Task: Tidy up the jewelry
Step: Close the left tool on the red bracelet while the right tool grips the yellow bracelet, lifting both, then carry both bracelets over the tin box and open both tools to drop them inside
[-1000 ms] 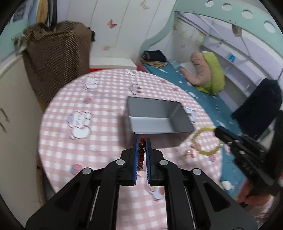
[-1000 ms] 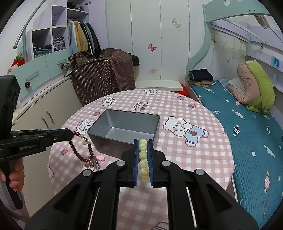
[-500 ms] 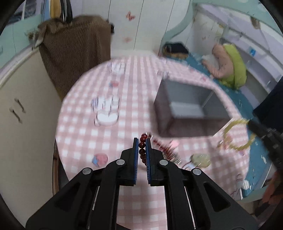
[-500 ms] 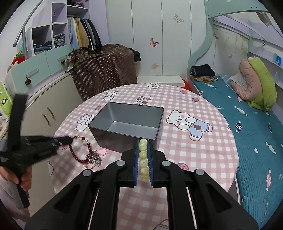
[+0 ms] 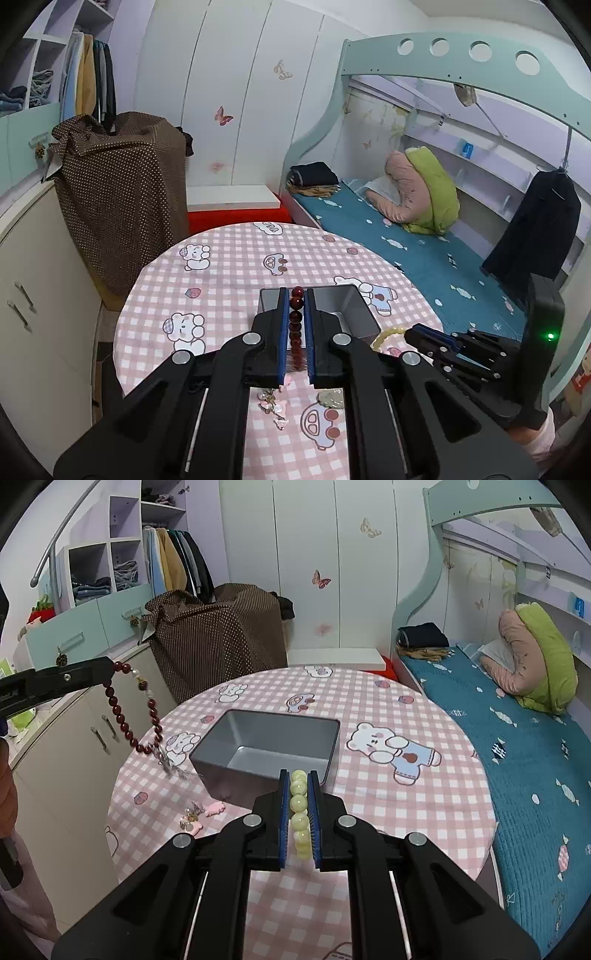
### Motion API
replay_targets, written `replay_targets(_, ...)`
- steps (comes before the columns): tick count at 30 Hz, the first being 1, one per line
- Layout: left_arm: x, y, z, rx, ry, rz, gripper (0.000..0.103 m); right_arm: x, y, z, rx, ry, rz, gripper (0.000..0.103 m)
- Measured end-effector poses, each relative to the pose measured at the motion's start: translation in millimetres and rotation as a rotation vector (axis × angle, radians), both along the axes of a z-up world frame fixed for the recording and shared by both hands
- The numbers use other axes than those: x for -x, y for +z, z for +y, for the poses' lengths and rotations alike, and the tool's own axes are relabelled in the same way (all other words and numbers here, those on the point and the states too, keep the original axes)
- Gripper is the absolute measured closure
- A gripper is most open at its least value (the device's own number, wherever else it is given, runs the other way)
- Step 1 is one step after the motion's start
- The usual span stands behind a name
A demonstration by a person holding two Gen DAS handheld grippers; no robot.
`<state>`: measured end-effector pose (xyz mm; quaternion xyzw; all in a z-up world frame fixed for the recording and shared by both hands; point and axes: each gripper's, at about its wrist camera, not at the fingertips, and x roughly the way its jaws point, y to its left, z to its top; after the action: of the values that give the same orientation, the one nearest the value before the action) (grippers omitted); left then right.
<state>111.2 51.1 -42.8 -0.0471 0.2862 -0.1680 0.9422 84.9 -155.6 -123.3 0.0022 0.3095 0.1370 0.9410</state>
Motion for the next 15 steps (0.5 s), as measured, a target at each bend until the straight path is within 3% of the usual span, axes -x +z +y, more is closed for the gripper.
replay_targets(15, -10.9, -14.9, -1.7, 0.048, -0.008, 0.053, 0.095, -4.7, 12.5, 5.1, -0.003, 0.022, -0.036, 0.094)
